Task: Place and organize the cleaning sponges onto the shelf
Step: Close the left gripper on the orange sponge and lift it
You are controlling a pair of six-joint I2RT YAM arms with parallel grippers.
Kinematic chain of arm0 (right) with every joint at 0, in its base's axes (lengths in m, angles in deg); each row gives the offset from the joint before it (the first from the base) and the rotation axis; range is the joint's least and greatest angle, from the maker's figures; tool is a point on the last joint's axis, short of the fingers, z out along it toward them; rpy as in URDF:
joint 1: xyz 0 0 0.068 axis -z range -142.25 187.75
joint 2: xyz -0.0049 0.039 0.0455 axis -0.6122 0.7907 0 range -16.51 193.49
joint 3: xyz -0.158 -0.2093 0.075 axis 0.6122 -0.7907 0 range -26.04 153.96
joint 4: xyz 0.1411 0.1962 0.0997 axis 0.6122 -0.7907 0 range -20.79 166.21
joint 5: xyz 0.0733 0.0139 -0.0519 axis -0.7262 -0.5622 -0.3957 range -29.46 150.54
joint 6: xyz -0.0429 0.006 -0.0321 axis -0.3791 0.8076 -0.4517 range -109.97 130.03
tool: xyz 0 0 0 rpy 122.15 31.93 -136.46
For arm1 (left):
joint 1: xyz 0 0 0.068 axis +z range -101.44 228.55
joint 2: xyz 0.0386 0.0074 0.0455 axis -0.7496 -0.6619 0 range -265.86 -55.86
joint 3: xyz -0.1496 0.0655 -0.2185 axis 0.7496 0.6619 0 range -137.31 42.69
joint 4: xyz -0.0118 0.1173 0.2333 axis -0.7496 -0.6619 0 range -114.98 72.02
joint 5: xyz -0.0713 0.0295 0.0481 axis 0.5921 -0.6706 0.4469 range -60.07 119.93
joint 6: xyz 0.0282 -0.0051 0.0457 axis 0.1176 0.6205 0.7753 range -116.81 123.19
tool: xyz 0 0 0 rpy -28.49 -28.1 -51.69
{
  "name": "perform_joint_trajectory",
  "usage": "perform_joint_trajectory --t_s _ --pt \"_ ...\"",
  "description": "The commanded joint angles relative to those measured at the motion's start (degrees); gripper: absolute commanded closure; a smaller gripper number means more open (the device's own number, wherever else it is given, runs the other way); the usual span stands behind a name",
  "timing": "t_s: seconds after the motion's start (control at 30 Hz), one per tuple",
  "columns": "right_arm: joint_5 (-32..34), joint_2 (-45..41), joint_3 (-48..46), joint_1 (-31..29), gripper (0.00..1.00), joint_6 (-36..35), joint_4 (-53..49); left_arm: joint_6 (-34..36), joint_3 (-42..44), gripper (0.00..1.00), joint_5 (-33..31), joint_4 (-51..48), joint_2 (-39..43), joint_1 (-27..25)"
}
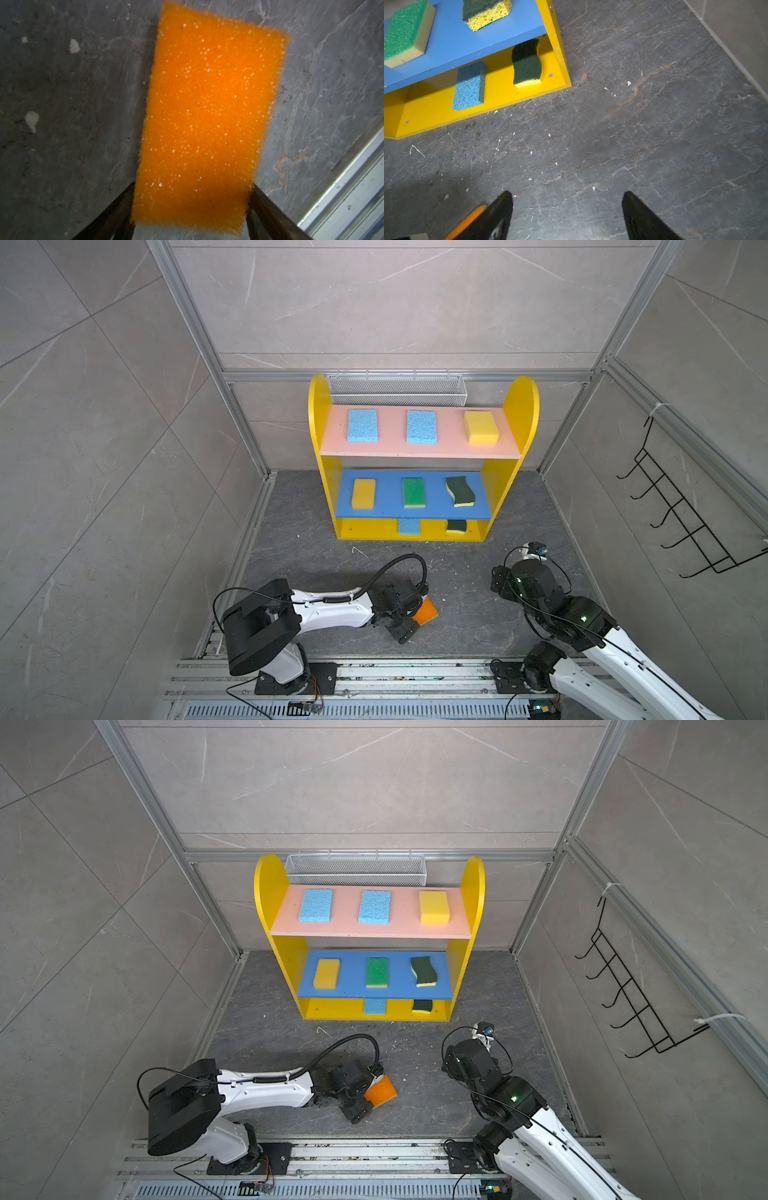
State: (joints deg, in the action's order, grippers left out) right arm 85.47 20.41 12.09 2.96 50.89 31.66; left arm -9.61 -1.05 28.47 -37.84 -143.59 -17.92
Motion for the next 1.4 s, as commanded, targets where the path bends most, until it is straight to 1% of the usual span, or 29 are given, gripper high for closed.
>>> perform_joint_trajectory --t_s 0.0,0.1,0.2,0.27,0.37,0.63,0.7,0.77,0.8,0.83,0.87,1.0,1.07,1.17,1.27,1.3,1.37 --pt "-0.57 0.07 -0.51 0.34 0.15 -0.85 1.12 -2.29 -0.17 0.25 -1.15 1.80 0.34 -1.55" --pt "-0.83 -0.19 -0.55 0.36 0.15 -1.01 1.14 -4.37 -1.39 0.25 -3.27 1.08 -2.57 -3.25" --pt "-1.09 -0.20 -0.50 0.42 0.15 -1.27 1.31 -6.88 -1.52 0.17 -4.45 1.70 -4.41 -4.86" --pt "-1.59 -0.19 -0.55 0.43 0.15 -1.30 1.31 -7.71 -1.34 0.14 -5.34 2.10 -4.56 -6.04" --pt "-2.00 -0.36 -0.49 0.53 0.15 -1.16 1.18 -7.58 -1.47 0.14 -6.62 1.76 -4.15 -7.14" --pt "-2.08 -2.70 -0.44 0.51 0.15 -0.72 -0.10 -6.16 -3.01 0.17 -5.83 -1.32 -3.95 -7.84" --pt "-2.18 -3.23 -0.67 0.51 0.15 -0.44 -0.35 -6.26 -2.92 0.21 -6.10 -1.32 -3.69 -8.07" --pt "-2.25 -3.65 -0.78 0.53 0.15 -0.19 -0.44 -6.49 -3.01 0.27 -6.28 -1.00 -3.85 -8.21" --pt "-2.31 -3.83 -0.78 0.56 0.15 -0.09 -0.55 -6.65 -3.09 0.31 -6.45 -0.76 -4.09 -8.21" --pt "-2.39 -3.95 -0.69 0.60 0.15 -0.04 -0.58 -7.10 -3.18 0.37 -6.75 -0.56 -4.38 -8.17" --pt "-2.28 -4.05 -0.58 0.62 0.14 -0.07 -0.66 -7.72 -3.27 0.41 -7.45 -0.24 -4.72 -8.18" --pt "-2.37 -3.93 -0.08 0.60 0.14 -0.44 -0.66 -11.95 -2.69 0.43 -11.06 1.40 -4.65 -8.14" --pt "-2.59 -3.43 0.35 0.60 0.15 -1.16 -0.36 -15.51 -2.48 0.45 -13.96 1.76 -3.27 -7.56" --pt "-2.79 -1.77 1.35 0.60 0.15 -2.42 0.12 -24.01 -2.31 0.45 -19.46 1.27 -0.32 -5.02" --pt "-2.88 0.00 2.27 0.55 0.17 -4.13 0.75 -29.27 0.16 0.47 -21.07 5.02 3.35 -0.43" --pt "-2.99 0.47 2.66 0.60 0.17 -4.77 0.94 -30.38 1.14 0.47 -20.98 6.34 4.49 1.46" --pt "-3.13 1.27 3.52 0.55 0.18 -6.10 1.13 -31.32 2.12 0.47 -22.89 6.41 6.40 4.62"
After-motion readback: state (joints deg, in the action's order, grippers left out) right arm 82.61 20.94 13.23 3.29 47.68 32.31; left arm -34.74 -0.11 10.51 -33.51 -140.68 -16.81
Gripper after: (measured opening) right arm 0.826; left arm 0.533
